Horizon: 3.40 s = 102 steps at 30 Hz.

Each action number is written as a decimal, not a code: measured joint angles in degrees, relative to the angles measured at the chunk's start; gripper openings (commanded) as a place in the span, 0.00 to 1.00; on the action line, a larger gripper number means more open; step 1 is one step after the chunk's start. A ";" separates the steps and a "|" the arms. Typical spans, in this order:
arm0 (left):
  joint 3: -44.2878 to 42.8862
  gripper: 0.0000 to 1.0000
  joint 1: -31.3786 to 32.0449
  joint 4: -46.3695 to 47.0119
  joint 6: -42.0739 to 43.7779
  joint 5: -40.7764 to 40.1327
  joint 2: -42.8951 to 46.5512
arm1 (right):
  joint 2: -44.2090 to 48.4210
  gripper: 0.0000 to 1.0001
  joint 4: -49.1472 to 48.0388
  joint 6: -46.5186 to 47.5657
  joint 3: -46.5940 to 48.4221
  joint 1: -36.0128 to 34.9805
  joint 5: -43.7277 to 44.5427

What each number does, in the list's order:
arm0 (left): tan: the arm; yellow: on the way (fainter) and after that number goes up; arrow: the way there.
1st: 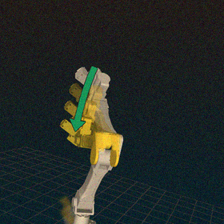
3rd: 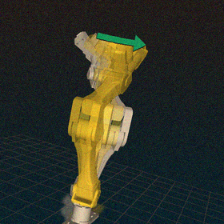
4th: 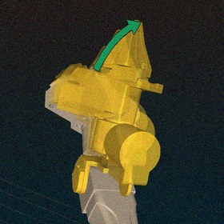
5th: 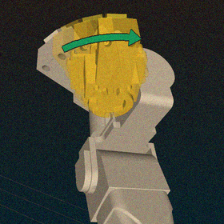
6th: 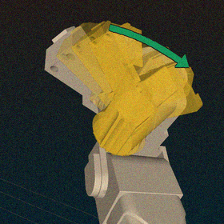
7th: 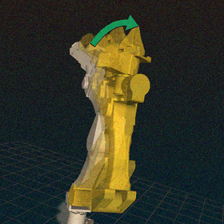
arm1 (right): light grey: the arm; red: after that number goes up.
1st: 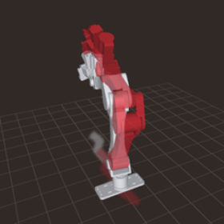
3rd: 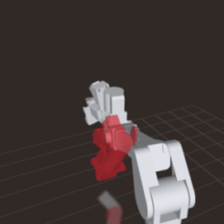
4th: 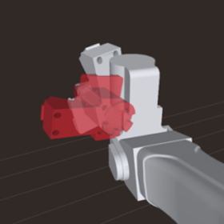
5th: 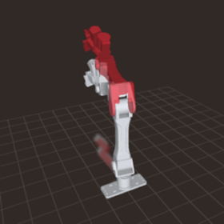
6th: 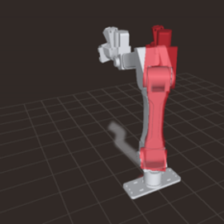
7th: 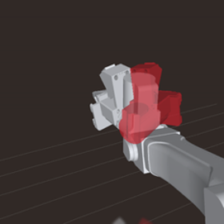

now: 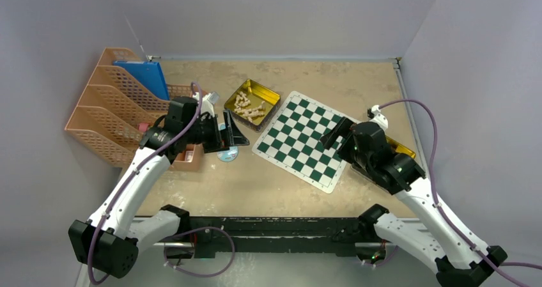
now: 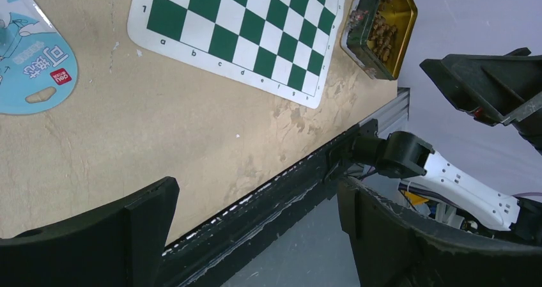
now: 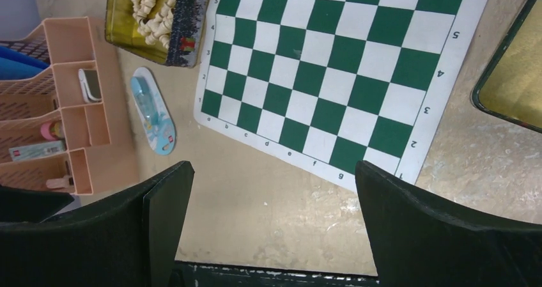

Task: Set up the chess pieces on the board
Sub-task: Pick up the chess piece from the storage box.

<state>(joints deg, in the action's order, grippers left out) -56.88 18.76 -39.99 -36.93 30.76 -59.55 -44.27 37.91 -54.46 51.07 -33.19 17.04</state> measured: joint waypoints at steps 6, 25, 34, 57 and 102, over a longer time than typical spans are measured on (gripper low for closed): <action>0.00 0.95 0.00 -0.11 0.00 -0.39 0.02 | -2.64 0.99 1.49 -0.15 1.22 0.00 1.77; 0.00 0.93 0.00 -4.59 0.13 -0.96 0.02 | -22.53 0.64 4.92 -0.13 12.04 5.40 15.17; 0.00 0.92 0.00 -5.99 0.13 -0.96 0.81 | -23.17 0.40 0.83 6.86 11.32 19.32 16.55; -0.98 0.92 0.00 -8.00 0.59 -1.38 1.03 | -31.36 0.35 -10.12 12.46 2.03 42.42 6.19; -2.78 0.91 0.00 -8.98 1.07 -4.22 0.26 | -38.42 0.20 -15.50 10.08 -4.20 46.07 0.00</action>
<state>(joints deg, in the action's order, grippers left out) -59.66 18.76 -48.97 -35.86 26.55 -59.29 -82.70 22.41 -44.38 46.87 12.88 17.04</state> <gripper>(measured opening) 0.918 0.230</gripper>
